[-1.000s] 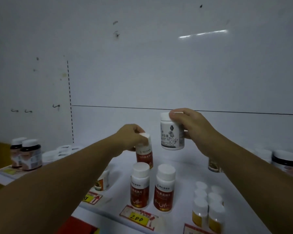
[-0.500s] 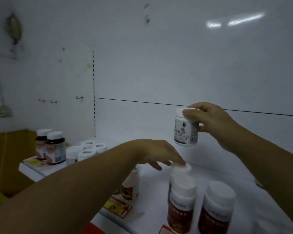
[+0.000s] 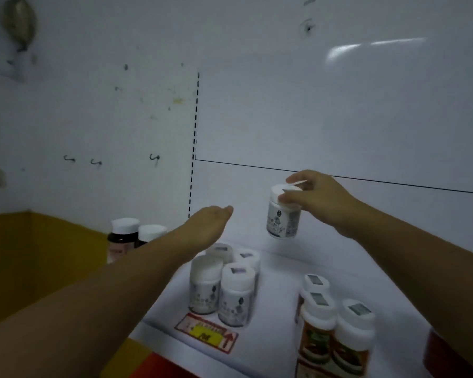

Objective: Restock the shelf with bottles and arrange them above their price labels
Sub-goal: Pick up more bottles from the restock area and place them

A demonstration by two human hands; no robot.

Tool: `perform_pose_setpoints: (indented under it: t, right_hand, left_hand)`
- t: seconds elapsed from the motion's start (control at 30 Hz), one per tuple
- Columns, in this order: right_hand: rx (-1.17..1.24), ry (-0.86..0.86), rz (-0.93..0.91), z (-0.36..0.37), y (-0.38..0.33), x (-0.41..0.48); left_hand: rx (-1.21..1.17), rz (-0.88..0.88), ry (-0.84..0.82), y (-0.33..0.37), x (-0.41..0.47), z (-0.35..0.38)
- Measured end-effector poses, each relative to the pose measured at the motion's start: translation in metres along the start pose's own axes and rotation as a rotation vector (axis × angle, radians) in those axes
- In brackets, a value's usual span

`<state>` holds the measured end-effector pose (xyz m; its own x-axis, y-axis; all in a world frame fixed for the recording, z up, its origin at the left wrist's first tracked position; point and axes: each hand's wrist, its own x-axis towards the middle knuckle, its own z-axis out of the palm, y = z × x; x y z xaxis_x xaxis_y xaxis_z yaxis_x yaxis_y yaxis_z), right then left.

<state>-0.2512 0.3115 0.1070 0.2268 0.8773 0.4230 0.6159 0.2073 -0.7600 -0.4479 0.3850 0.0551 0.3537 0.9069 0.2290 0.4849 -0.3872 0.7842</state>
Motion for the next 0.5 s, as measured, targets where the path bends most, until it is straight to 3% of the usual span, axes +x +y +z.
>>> perform_pose_setpoints:
  t: [0.3,0.5]
  right_hand:
    - [-0.158,-0.099,0.180,0.094,0.021,0.063]
    - [-0.169,-0.366,0.327,0.114,0.036,0.069]
  left_hand:
    - [-0.216,-0.234,-0.231,-0.036,0.024,-0.004]
    - [-0.361,-0.242,-0.306,-0.056,0.036,0.004]
